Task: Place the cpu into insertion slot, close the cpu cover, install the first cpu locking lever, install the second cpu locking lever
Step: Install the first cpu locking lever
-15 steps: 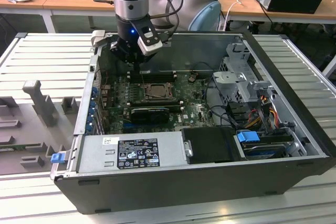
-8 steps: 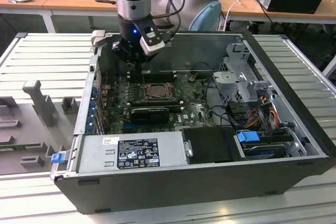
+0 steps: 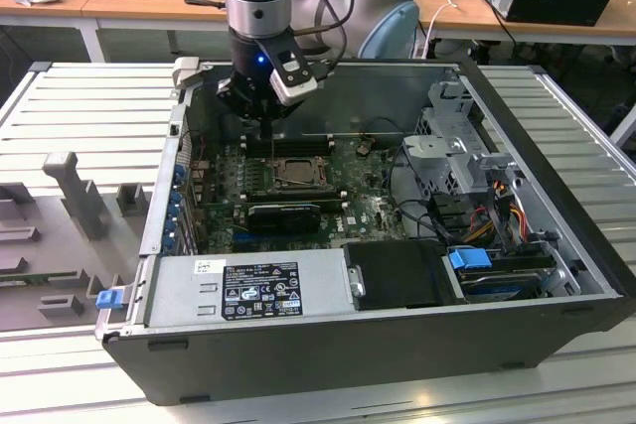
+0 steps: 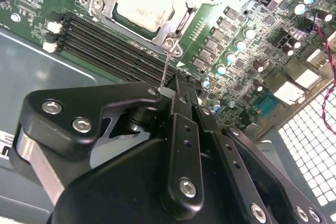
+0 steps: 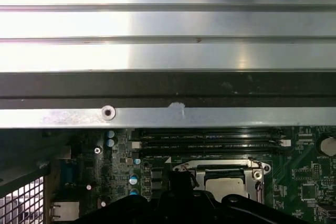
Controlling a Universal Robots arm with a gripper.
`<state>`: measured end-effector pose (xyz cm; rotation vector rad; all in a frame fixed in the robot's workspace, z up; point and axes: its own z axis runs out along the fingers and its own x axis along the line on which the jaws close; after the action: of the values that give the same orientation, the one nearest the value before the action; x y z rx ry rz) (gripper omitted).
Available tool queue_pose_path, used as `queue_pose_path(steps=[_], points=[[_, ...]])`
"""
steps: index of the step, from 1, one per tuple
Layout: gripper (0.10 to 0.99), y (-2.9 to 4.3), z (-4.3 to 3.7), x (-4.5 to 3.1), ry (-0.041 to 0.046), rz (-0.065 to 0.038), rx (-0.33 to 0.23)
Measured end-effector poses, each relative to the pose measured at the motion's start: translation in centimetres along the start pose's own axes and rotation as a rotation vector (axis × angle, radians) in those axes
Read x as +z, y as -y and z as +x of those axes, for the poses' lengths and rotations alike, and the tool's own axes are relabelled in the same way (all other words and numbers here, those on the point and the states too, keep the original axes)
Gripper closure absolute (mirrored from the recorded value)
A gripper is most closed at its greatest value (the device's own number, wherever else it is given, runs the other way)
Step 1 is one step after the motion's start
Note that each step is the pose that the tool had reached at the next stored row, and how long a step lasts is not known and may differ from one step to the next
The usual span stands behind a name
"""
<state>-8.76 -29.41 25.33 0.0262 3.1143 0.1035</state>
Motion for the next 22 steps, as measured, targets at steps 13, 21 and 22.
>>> queue_pose_path(steps=[13,21,22], points=[[0.980,-0.01,-0.95,0.04,0.0000,0.000,0.000],[0.980,-0.02,-1.79,0.17,-0.0005,-0.034,0.001],[0.980,-0.02,-1.79,0.19,-0.0009,-0.054,0.001]])
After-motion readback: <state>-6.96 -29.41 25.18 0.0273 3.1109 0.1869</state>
